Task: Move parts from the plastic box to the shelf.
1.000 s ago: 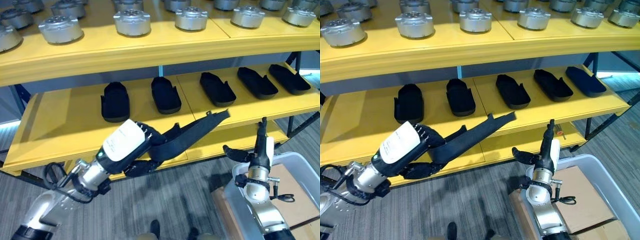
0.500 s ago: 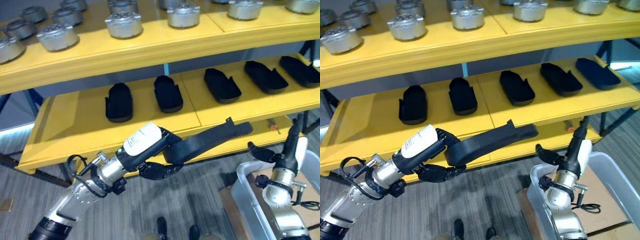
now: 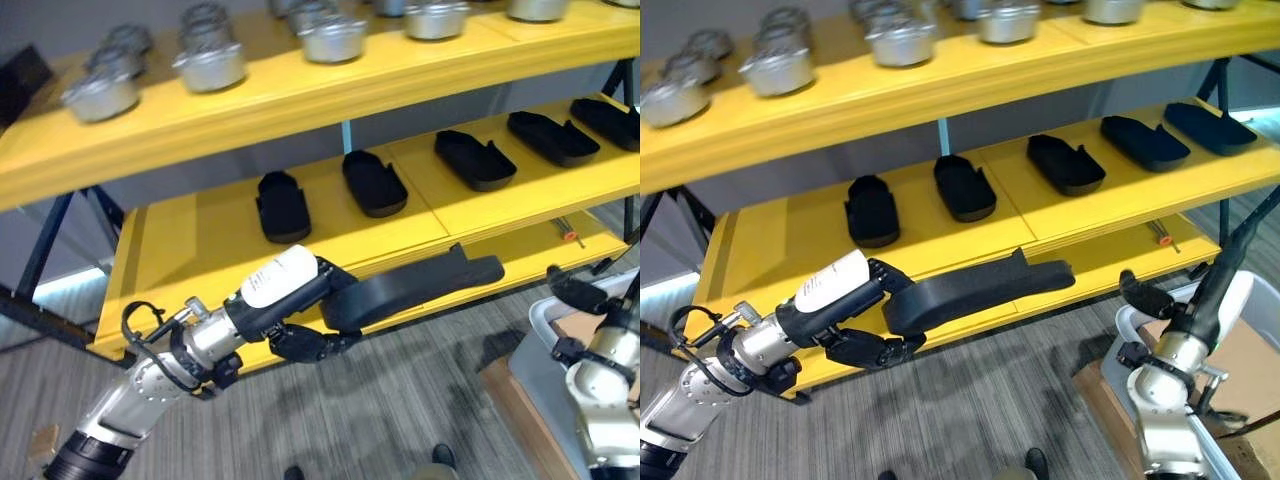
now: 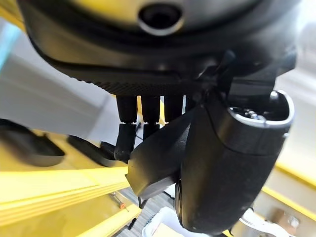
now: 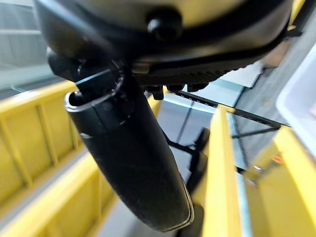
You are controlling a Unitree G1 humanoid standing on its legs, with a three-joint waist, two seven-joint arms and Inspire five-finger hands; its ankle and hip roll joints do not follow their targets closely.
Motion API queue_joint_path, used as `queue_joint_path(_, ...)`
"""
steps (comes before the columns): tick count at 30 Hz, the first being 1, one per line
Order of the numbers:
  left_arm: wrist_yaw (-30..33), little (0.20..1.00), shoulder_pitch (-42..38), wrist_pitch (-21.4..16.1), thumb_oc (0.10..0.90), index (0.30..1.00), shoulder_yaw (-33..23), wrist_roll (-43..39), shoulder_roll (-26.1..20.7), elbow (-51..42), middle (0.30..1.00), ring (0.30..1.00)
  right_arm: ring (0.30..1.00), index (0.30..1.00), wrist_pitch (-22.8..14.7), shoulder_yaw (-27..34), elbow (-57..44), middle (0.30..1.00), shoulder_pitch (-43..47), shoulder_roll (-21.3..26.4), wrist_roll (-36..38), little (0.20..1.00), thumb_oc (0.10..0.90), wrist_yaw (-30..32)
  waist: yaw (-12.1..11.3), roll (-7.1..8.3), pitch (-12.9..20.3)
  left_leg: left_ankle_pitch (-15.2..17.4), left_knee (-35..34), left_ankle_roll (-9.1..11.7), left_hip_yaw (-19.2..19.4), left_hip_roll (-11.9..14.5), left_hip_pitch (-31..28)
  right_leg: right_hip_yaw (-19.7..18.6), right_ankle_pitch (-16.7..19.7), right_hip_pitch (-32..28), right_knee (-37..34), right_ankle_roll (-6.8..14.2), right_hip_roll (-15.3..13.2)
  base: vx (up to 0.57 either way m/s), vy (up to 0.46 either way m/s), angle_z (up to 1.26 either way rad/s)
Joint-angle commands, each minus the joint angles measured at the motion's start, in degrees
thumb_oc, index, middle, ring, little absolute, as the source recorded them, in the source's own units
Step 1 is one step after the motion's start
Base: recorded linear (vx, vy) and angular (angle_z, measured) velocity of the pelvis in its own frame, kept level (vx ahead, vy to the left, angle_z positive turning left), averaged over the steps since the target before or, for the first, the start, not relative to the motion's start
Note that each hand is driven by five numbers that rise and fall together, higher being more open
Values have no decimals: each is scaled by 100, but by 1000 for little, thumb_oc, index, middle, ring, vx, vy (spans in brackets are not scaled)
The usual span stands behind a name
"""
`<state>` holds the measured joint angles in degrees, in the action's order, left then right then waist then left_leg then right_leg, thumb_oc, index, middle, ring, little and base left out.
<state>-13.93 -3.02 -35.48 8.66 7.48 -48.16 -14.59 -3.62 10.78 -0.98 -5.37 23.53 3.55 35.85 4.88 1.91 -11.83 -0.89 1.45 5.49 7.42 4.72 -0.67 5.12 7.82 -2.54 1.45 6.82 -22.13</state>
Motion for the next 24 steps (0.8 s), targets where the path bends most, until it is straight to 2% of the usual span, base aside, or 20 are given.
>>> queue_joint_path(1,749,300,-143,-433,400,300,-893,-368,187,-603,300,300,1000,1000,-458,51,-764,1000,596,775,-191,1000,900,-122,-97,-385,367,51,-492,-325,-56,284,-520,295,-702,38,557,252,535,-127,530,48)
queue_joint_path(2,704,300,165,-623,400,300,-1167,-320,123,-647,300,300,1000,1000,-458,-18,-906,1000,618,694,-482,1000,900,-603,-297,-347,358,124,-563,-402,223,130,-602,815,-311,98,591,367,315,-109,412,24)
queue_joint_path(3,709,300,213,-631,400,300,-1203,-310,117,-664,300,300,1000,1000,-467,-36,-910,1000,627,690,-475,1000,900,-640,-315,-337,357,128,-574,-409,260,118,-615,857,-268,95,575,385,295,-126,303,-22)
queue_joint_path(4,849,300,434,-665,400,300,-1342,-279,48,-684,300,300,1000,1000,-427,-162,-974,1000,723,706,-413,1000,900,-763,-493,-296,335,187,-611,-423,573,80,-693,1380,21,159,642,505,136,-101,181,-68)
queue_joint_path(5,947,300,565,-691,400,300,-1434,-299,25,-678,300,300,1000,1000,-361,-252,-1004,1000,828,716,-426,1000,900,-721,-628,-271,332,239,-635,-451,790,51,-735,1754,137,195,716,567,48,-64,223,-71)
queue_joint_path(6,1017,300,626,-694,400,300,-1482,-284,21,-678,300,300,1000,1000,-352,-298,-1008,1000,882,719,-428,1000,900,-690,-683,-269,346,347,-642,-441,806,46,-795,1800,101,178,764,658,30,-89,197,-90)
queue_joint_path(7,1145,300,706,-747,400,300,-1529,-221,15,-674,300,300,1000,1000,-313,-364,-1012,1000,947,767,-390,1000,900,-541,-765,-261,319,321,-633,-505,983,12,-770,2027,34,205,908,564,56,-6,153,-87)
queue_joint_path(9,1189,300,711,-805,400,300,-1535,-235,26,-649,300,300,1000,1000,-313,-420,-1023,1000,964,783,-380,1000,900,-381,-795,-261,323,399,-621,-546,873,-21,-768,1909,-250,200,1112,538,235,-26,115,-41)
queue_joint_path(10,1406,300,713,-894,400,300,-1546,-133,98,-625,300,300,1000,1000,-474,-467,-1010,1000,965,747,-486,1000,900,-270,-842,-245,309,366,-574,-635,840,-65,-655,1830,-593,249,1421,344,497,-55,88,35)
queue_joint_path(11,1569,300,749,-925,400,300,-1571,-8,126,-625,300,300,1000,1000,-625,-484,-982,1000,979,739,-574,1000,900,-239,-870,-234,306,359,-563,-652,839,-74,-611,1842,-754,246,1489,273,637,-50,59,42)
queue_joint_path(12,1737,300,762,-936,400,300,-1582,119,154,-607,300,300,1000,1000,-755,-507,-976,1000,1015,747,-725,1000,900,-226,-884,-212,304,347,-550,-650,808,-83,-566,1812,-954,216,1440,200,856,-68,-33,19)
queue_joint_path(13,1809,300,747,-931,400,300,-1561,193,161,-593,300,300,1000,1000,-800,-549,-973,1000,1043,756,-810,1000,900,-184,-866,-187,281,246,-524,-656,832,-101,-483,1780,-1007,216,1224,74,1099,-19,-89,3)
queue_joint_path(15,1922,300,471,-784,400,300,-1346,341,186,-481,300,300,1000,1000,-948,-659,-940,1000,1083,820,-1037,1000,900,-127,-674,-129,277,227,-422,-620,411,-235,-372,1068,-1073,109,558,-134,1692,70,-107,28)
queue_joint_path(17,2052,300,380,-674,400,300,-1285,461,217,-437,300,300,1000,1000,-1200,-658,-933,1000,1047,872,-971,1000,900,-282,-580,-106,334,215,-420,-600,261,-302,-298,758,-1052,48,309,-214,1846,74,-69,98)
queue_joint_path(20,2211,300,474,-676,400,300,-1274,671,293,-406,300,300,1000,1000,-1341,-652,-960,1000,974,890,-844,1000,900,-392,-567,-98,427,209,-430,-546,262,-331,-262,721,-929,-62,0,-200,1852,101,-75,3)
queue_joint_path(21,2370,300,617,-699,400,300,-1338,836,321,-384,300,300,1000,1000,-1374,-633,-930,1000,928,890,-464,1000,900,-490,-559,-103,478,243,-391,-526,297,-352,-283,695,-859,-147,-180,-194,1830,126,-71,-7)
queue_joint_path(22,2409,300,642,-699,400,300,-1349,862,322,-384,300,300,1000,1000,-1392,-628,-937,1000,919,891,-444,1000,900,-490,-555,-103,487,254,-376,-523,302,-355,-283,688,-843,-163,-211,-193,1827,184,-103,-12)
queue_joint_path(23,2601,300,779,-668,400,300,-1481,863,309,-388,300,300,1000,1000,-1615,-570,-981,1000,862,857,-655,1000,900,-477,-532,-115,513,315,-250,-498,328,-362,-288,628,-775,-202,-334,-184,1797,134,-75,-4)
queue_joint_path(24,2701,300,860,-684,400,300,-1586,898,324,-372,300,300,1000,1000,-1679,-532,-1055,1000,805,841,-791,1000,900,-415,-513,-118,519,374,-134,-486,367,-368,-273,602,-747,-225,-397,-182,1780,154,-84,0)
